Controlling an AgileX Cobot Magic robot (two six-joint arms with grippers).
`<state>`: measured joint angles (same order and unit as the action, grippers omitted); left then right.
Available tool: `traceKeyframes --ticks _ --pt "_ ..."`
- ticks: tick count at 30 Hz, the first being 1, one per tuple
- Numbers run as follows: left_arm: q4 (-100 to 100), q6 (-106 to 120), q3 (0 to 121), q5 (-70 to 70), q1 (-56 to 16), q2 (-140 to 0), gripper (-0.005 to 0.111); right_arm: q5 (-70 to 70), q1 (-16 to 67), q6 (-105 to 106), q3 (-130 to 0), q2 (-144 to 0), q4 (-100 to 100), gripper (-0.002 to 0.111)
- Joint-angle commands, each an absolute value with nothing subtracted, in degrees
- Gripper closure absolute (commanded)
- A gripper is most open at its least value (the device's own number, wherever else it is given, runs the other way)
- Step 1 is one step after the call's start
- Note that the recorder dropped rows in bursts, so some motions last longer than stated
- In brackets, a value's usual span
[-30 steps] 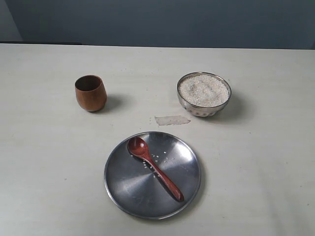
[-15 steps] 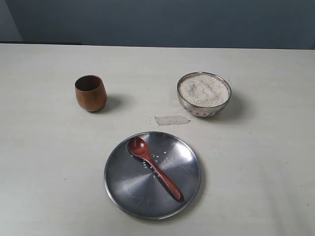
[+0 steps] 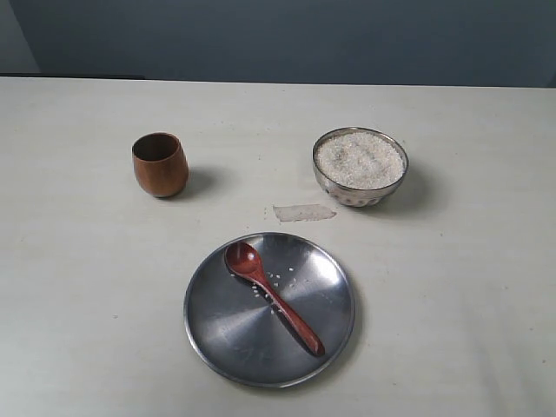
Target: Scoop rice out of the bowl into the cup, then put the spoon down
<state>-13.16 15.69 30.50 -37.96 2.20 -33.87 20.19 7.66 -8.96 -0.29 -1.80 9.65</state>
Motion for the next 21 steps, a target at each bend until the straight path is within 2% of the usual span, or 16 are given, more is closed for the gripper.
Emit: traceKeyframes --ticks 1,12,21 --pt "-13.22 15.65 30.85 -37.69 1.83 -33.99 0.106 19.48 7.38 -8.62 0.00 -0.04 9.96 0.074" --pt "-13.22 15.65 30.85 -37.69 1.83 -33.99 0.106 20.92 7.02 -8.51 0.00 0.00 12.98 0.074" --pt "-13.23 15.65 30.85 -37.69 1.83 -33.99 0.106 20.65 -3.78 -8.70 0.00 0.00 12.20 0.074"
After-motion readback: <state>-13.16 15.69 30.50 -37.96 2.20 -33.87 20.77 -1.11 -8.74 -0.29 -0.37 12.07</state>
